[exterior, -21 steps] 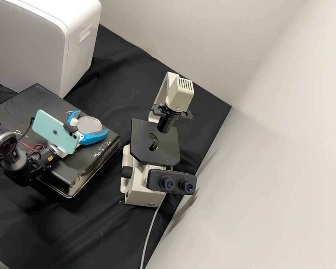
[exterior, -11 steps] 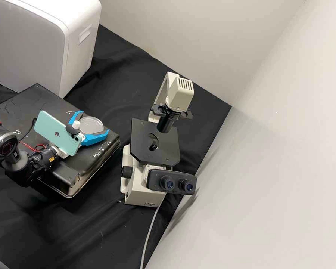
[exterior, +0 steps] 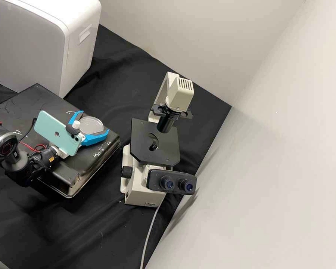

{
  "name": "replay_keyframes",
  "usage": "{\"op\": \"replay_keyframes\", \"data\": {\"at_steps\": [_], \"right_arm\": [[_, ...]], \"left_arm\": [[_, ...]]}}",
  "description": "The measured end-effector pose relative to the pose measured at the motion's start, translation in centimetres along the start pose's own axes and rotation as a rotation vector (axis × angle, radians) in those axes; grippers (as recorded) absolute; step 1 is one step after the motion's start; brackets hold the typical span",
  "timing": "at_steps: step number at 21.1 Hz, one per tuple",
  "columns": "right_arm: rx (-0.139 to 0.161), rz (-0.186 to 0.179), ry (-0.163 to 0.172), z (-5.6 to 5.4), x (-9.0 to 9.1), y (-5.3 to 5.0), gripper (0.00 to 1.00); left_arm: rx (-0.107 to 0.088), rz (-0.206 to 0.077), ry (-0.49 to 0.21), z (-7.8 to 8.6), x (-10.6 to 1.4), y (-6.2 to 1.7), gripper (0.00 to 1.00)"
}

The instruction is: Place the petri dish on the microscope

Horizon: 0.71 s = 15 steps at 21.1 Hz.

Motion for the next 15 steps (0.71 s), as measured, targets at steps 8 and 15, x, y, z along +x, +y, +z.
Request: {"op": "replay_keyframes", "data": {"at_steps": [8,15], "right_arm": [[0.029,0.02,0.019,-0.4,-1.5,1.2,0.0],[0.05,0.041,0.028,-0.8,-2.5,2.5,0.0]], "left_arm": [[-0.004,0.001,0.004,0.0,0.0,0.02,1.0],[-0.006,0.001,0.004,-0.1,0.0,0.02,1.0]]}}
